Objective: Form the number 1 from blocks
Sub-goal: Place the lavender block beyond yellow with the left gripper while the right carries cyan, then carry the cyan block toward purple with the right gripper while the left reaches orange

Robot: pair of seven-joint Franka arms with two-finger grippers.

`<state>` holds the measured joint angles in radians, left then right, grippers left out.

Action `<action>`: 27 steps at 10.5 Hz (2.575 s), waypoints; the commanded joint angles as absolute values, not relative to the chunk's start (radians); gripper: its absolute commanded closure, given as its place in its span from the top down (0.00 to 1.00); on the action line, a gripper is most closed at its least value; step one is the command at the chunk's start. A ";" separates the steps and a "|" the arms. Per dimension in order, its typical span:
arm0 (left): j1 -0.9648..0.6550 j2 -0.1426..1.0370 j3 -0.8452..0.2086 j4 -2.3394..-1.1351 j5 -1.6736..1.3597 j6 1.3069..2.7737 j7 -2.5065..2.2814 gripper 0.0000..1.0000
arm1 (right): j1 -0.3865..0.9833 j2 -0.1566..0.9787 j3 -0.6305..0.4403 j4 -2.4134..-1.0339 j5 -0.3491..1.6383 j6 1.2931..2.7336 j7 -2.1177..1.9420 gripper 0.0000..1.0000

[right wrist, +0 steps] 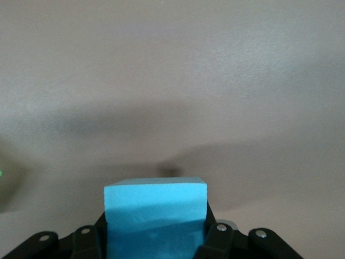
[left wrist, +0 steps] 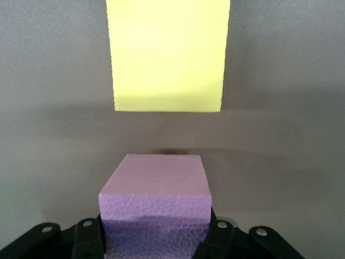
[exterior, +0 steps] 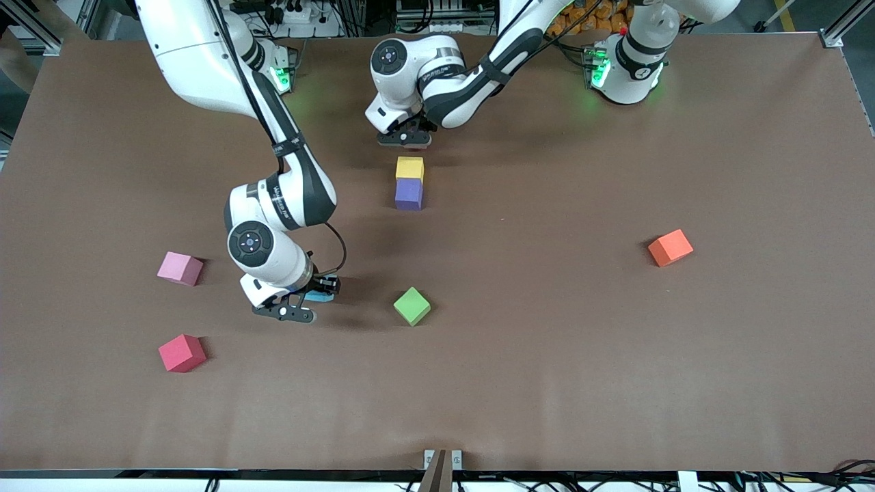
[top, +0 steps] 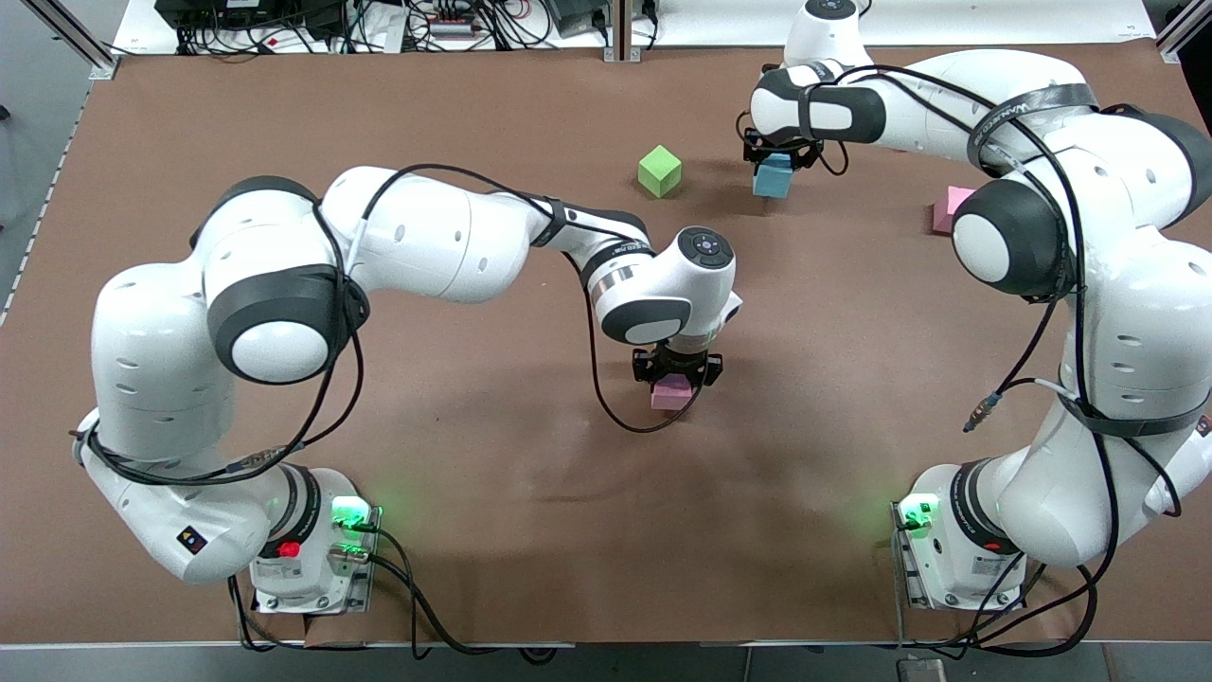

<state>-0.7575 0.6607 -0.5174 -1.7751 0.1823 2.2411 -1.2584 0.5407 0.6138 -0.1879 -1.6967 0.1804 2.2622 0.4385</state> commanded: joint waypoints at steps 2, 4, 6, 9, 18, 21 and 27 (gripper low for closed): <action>-0.769 0.690 -0.503 -1.743 0.238 2.243 -1.278 0.00 | 0.577 0.584 -0.193 -1.741 0.259 2.267 0.437 0.55; -0.769 0.692 -0.492 -1.738 0.239 2.246 -1.270 0.00 | 0.600 0.587 -0.193 -1.743 0.319 2.267 0.439 0.55; -0.769 0.699 -0.489 -1.729 0.253 2.249 -1.269 0.00 | 0.620 0.580 -0.193 -1.749 0.367 2.263 0.439 0.55; -0.769 0.712 -0.489 -1.712 0.253 2.249 -1.269 0.00 | 0.615 0.572 -0.193 -1.764 0.367 2.267 0.434 0.55; -0.770 0.733 -0.469 -1.684 0.268 2.249 -1.266 0.00 | 0.617 0.569 -0.193 -1.764 0.367 2.267 0.434 0.55; -0.770 0.733 -0.453 -1.684 0.275 2.249 -1.224 0.86 | 0.606 0.563 -0.195 -1.767 0.365 2.260 0.407 0.55; -0.792 0.695 -0.448 -1.675 0.276 2.237 -1.295 1.00 | 0.592 0.552 -0.216 -1.809 0.364 2.272 0.311 0.55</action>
